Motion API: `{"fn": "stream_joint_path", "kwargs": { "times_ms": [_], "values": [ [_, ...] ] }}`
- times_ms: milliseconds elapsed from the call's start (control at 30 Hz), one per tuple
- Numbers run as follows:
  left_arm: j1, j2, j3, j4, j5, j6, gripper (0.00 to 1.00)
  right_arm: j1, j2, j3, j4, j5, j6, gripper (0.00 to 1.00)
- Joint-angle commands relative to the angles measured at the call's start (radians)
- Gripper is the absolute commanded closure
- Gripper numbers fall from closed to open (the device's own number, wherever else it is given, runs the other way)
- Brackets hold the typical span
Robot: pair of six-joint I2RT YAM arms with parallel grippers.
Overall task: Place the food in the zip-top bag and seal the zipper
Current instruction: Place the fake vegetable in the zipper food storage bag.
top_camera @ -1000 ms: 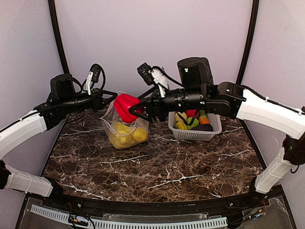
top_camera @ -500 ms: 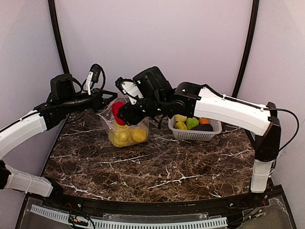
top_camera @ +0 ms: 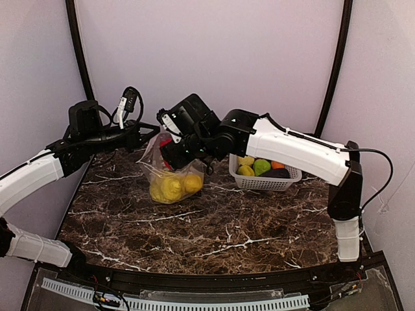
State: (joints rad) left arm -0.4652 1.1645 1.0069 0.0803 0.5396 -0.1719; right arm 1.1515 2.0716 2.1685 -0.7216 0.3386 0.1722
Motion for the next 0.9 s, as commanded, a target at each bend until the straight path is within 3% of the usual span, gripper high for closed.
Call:
{"fn": "stream_joint_path", "kwargs": {
  "times_ms": [0, 333, 567, 867],
  "values": [
    [-0.006, -0.015, 0.001, 0.038, 0.019, -0.007, 0.99, 0.004, 0.028, 0.04, -0.04, 0.042, 0.015, 0.31],
    [-0.006, -0.014, 0.001, 0.038, 0.02, -0.008, 0.99, 0.001, 0.016, 0.035, -0.036, 0.037, 0.018, 0.17],
    [-0.006, -0.014, 0.001, 0.038, 0.019, -0.008, 0.99, 0.002, -0.002, 0.032, -0.023, 0.011, 0.017, 0.15],
    [-0.006, -0.02, 0.001, 0.028, -0.01, -0.003, 0.99, 0.01, -0.191, -0.167, 0.144, -0.216, -0.044, 0.15]
  ]
}}
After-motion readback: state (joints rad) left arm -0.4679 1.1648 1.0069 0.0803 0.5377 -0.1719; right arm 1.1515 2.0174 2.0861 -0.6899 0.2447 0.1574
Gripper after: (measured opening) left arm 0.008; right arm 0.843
